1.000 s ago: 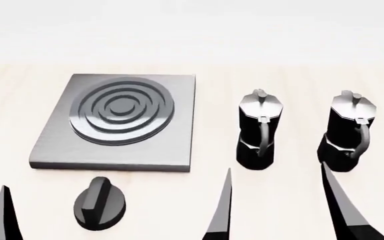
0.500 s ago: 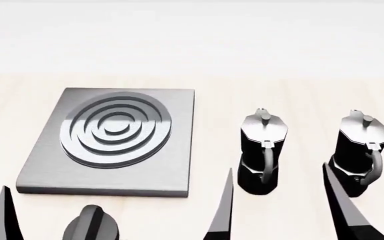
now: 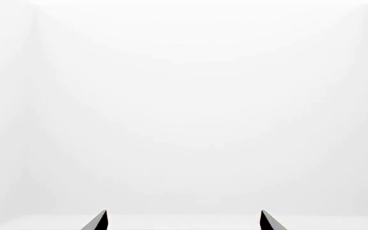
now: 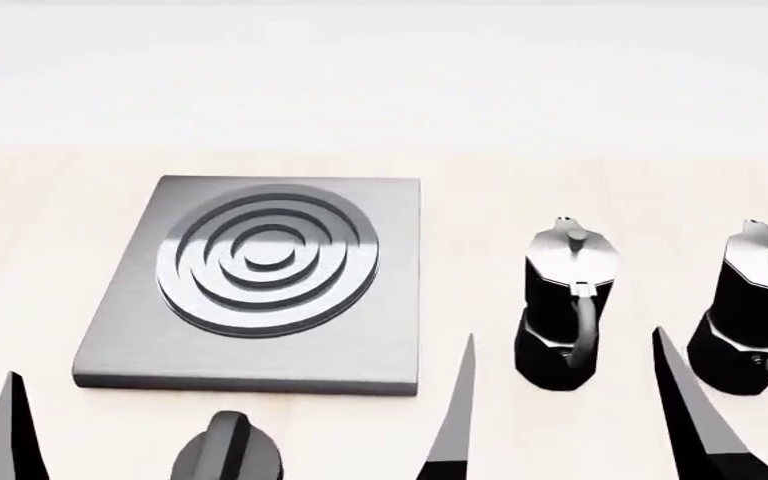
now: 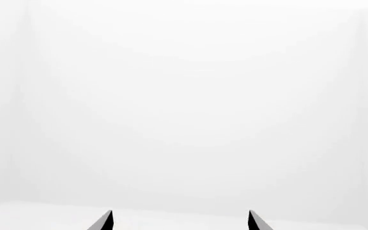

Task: Put both moka pots on the stove.

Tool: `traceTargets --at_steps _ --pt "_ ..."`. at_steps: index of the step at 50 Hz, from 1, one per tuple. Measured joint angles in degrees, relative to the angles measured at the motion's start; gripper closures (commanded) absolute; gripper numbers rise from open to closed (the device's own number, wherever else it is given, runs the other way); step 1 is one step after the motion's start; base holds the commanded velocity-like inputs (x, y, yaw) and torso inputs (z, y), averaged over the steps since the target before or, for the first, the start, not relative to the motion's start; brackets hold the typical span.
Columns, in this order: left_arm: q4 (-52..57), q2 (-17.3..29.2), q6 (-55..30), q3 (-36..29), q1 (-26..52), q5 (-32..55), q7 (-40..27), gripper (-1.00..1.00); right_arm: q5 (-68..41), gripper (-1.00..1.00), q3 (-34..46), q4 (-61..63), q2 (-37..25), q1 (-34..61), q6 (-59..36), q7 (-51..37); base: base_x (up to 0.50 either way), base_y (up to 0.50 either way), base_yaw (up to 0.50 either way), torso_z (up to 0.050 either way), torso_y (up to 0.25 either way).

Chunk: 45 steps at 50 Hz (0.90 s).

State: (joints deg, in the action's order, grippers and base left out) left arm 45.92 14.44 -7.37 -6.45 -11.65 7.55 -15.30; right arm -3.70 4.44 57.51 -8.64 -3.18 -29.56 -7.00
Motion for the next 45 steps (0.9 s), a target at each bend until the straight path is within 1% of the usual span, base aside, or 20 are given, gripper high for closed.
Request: traceTargets --at_steps 45 --pt "-0.5 1.3 0.6 -1.0 0.1 0.4 -1.3 -1.00 -1.7 -1.00 1.0 -0.3 -2.3 0.1 0.2 -2.9 0.00 0.16 0.00 0.000 0.000"
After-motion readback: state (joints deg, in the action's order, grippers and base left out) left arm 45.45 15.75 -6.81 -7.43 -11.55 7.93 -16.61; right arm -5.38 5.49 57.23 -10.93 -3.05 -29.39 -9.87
